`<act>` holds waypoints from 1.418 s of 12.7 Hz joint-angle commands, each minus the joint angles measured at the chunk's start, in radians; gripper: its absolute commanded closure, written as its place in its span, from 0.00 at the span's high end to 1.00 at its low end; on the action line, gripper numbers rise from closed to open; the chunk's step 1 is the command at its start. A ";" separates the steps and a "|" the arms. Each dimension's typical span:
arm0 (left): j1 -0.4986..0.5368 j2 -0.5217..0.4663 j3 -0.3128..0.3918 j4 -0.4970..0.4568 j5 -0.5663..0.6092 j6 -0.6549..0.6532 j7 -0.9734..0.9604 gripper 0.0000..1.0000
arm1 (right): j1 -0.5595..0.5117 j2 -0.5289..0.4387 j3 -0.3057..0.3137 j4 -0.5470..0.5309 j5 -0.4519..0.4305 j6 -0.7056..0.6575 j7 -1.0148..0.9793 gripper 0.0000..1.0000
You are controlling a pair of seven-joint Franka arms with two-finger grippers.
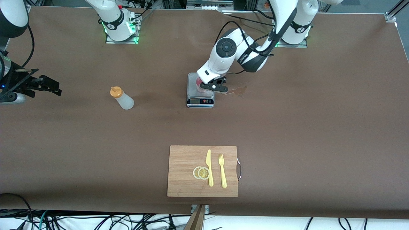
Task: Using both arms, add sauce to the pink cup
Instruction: 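Open the left gripper and withdraw it from the cup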
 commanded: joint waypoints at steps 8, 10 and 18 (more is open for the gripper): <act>0.089 -0.095 0.021 0.213 -0.086 -0.342 -0.044 1.00 | 0.003 0.009 0.007 0.010 0.020 -0.050 0.004 1.00; 0.137 -0.167 0.081 0.258 -0.075 -0.430 -0.031 1.00 | 0.009 0.013 0.007 0.019 0.022 -0.061 -0.005 1.00; 0.404 -0.264 0.302 0.408 -0.020 -0.712 0.326 1.00 | 0.015 0.015 -0.051 0.002 0.066 -0.228 -0.585 1.00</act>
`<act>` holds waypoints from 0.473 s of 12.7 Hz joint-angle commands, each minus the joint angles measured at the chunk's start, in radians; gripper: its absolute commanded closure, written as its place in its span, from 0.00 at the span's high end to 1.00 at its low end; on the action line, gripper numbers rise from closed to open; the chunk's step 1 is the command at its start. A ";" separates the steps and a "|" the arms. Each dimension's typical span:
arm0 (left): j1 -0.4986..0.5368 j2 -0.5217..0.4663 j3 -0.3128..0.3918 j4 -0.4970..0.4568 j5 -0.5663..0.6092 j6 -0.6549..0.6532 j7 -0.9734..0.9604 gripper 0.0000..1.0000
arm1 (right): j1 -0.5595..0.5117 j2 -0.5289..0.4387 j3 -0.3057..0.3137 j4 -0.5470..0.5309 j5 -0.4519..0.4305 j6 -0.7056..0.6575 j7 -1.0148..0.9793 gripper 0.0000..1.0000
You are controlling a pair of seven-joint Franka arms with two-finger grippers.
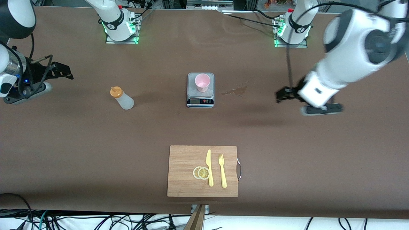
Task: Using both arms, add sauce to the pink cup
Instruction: 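Open the left gripper and withdraw it from the cup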
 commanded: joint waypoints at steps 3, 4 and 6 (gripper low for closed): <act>0.109 -0.009 0.002 0.109 0.138 -0.163 0.248 1.00 | -0.010 0.020 -0.143 -0.073 0.173 0.021 -0.456 1.00; 0.134 -0.009 0.002 0.133 0.138 -0.195 0.275 1.00 | -0.010 0.029 -0.174 -0.103 0.213 0.040 -0.568 0.99; 0.180 -0.009 0.000 0.149 0.124 -0.229 0.279 1.00 | -0.013 0.051 -0.219 -0.160 0.288 0.073 -0.780 0.99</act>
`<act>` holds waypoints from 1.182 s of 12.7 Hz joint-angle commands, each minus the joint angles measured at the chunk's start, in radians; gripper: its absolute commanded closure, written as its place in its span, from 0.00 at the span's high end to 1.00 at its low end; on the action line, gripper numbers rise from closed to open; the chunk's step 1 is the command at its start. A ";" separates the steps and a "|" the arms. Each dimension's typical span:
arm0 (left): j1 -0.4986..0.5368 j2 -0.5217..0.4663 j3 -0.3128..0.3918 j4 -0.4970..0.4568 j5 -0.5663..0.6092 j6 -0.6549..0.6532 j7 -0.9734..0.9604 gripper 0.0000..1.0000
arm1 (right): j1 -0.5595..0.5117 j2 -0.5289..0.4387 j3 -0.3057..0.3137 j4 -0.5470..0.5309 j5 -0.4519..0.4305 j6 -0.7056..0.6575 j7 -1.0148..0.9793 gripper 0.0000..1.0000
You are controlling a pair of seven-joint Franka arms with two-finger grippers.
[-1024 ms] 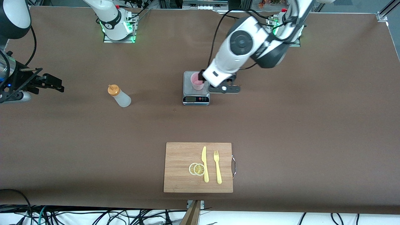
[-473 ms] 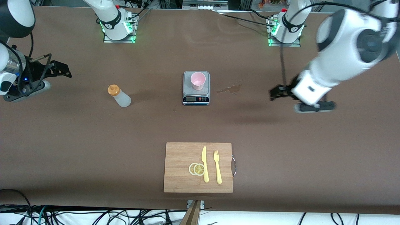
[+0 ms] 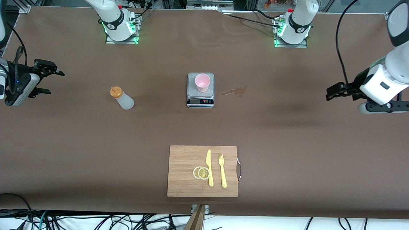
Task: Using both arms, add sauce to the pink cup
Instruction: 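Open the left gripper and withdraw it from the cup, then reach the right gripper to the white squeeze bottle and grasp it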
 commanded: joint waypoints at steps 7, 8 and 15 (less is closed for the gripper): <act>0.045 0.014 -0.015 0.035 -0.002 -0.053 0.040 1.00 | -0.088 0.263 -0.047 -0.092 0.423 -0.012 -0.844 0.99; 0.045 0.016 -0.015 0.035 -0.002 -0.053 0.040 1.00 | -0.094 0.306 -0.047 -0.092 0.466 -0.030 -0.924 0.99; 0.036 0.016 -0.018 0.035 -0.002 -0.056 0.037 1.00 | -0.090 0.553 0.006 -0.078 0.661 -0.145 -1.340 0.99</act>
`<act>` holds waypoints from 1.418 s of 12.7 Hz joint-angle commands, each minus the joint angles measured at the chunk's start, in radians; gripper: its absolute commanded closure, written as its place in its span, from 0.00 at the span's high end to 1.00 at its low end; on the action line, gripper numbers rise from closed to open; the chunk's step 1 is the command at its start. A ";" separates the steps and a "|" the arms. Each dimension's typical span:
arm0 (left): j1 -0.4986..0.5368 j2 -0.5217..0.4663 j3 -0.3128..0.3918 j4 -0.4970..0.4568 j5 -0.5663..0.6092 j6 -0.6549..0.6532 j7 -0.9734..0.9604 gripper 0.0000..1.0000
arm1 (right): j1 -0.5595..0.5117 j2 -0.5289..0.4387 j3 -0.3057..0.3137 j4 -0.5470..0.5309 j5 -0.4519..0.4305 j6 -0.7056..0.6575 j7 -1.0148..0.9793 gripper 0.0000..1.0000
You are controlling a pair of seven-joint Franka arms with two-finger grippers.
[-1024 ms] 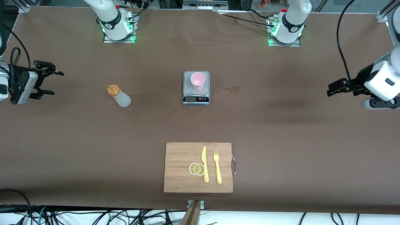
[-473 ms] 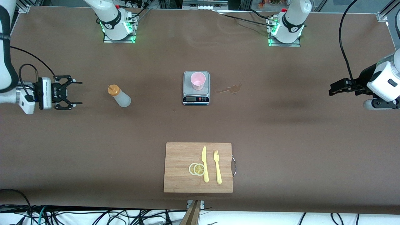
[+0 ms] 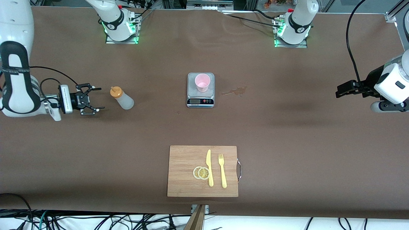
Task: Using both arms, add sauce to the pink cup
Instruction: 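Reach the right gripper to the white squeeze bottle and grasp it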
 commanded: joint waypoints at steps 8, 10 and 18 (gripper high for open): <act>-0.006 0.012 -0.003 0.024 -0.002 -0.016 0.012 1.00 | -0.002 0.118 0.101 0.024 0.097 -0.061 -0.204 0.30; -0.006 0.015 -0.003 0.024 -0.002 -0.016 0.012 1.00 | -0.002 0.113 0.102 0.050 0.097 -0.089 -0.172 0.22; -0.006 0.016 -0.004 0.024 -0.003 -0.018 0.010 1.00 | 0.217 -0.141 0.095 0.051 -0.019 0.019 0.286 0.22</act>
